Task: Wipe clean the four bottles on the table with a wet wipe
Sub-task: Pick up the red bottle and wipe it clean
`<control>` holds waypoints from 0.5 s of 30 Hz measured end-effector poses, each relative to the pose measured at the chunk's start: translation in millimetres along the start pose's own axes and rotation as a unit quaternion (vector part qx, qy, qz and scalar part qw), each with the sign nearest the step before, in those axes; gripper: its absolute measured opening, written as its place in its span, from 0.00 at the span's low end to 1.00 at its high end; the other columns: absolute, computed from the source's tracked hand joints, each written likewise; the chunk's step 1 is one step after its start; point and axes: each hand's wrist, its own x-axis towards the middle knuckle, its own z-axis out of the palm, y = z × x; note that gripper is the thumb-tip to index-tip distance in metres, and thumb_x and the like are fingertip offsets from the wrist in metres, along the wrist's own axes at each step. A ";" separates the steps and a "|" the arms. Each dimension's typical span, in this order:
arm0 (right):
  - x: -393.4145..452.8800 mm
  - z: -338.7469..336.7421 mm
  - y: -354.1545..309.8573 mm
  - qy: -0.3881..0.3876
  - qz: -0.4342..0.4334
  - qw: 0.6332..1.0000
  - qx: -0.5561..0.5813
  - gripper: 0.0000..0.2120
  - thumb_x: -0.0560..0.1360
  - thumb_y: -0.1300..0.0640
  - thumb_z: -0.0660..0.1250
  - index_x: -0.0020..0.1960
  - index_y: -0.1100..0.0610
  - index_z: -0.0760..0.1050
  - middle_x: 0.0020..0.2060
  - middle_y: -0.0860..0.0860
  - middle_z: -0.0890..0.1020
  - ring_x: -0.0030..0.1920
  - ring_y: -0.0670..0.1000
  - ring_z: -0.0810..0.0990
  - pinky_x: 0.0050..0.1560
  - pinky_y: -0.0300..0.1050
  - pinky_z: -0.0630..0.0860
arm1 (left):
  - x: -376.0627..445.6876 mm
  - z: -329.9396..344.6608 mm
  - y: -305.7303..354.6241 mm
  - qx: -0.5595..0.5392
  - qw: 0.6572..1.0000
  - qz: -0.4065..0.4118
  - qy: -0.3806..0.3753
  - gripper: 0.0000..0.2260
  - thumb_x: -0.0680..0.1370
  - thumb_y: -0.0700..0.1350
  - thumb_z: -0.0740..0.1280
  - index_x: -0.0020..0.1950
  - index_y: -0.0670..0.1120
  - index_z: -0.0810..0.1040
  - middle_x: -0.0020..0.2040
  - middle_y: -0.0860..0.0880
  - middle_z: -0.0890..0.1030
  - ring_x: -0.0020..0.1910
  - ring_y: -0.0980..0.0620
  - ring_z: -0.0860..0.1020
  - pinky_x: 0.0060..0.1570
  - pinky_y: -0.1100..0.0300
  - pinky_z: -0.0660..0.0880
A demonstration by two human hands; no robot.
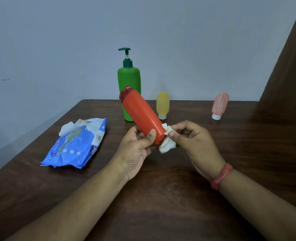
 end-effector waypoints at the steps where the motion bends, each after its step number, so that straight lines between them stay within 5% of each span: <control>1: -0.6 0.4 0.0 0.009 0.029 0.999 0.029 0.04 0.76 0.61 0.71 0.51 0.59 0.82 0.46 0.59 0.86 0.49 0.59 0.85 0.50 0.51 0.83 | 0.8 1.0 -1.4 0.021 1.000 0.013 0.007 0.33 0.68 0.48 0.79 0.70 0.45 0.71 0.62 0.46 0.84 0.62 0.46 0.82 0.57 0.52 0.81; 4: -0.8 2.1 2.2 0.021 0.140 0.981 0.135 0.06 0.76 0.63 0.69 0.52 0.62 0.80 0.50 0.61 0.85 0.51 0.57 0.85 0.47 0.45 0.82 | 3.0 2.3 -5.1 0.109 0.991 0.062 0.046 0.40 0.63 0.55 0.83 0.71 0.50 0.71 0.62 0.50 0.84 0.63 0.50 0.81 0.62 0.53 0.78; 8: 0.1 4.3 4.0 0.015 0.219 0.953 0.210 0.06 0.75 0.66 0.69 0.51 0.65 0.77 0.48 0.61 0.85 0.49 0.54 0.86 0.45 0.43 0.82 | 2.3 0.5 -7.1 0.216 0.968 0.120 0.051 0.39 0.64 0.58 0.81 0.71 0.57 0.68 0.61 0.57 0.83 0.61 0.58 0.81 0.53 0.66 0.79; 15: 7.9 -5.2 2.2 0.061 0.192 0.953 0.226 0.05 0.76 0.69 0.66 0.45 0.62 0.78 0.47 0.60 0.85 0.48 0.54 0.86 0.43 0.41 0.82 | 6.7 -2.7 -1.1 0.316 0.938 0.125 0.074 0.32 0.71 0.52 0.79 0.69 0.61 0.65 0.65 0.59 0.79 0.64 0.59 0.78 0.66 0.53 0.76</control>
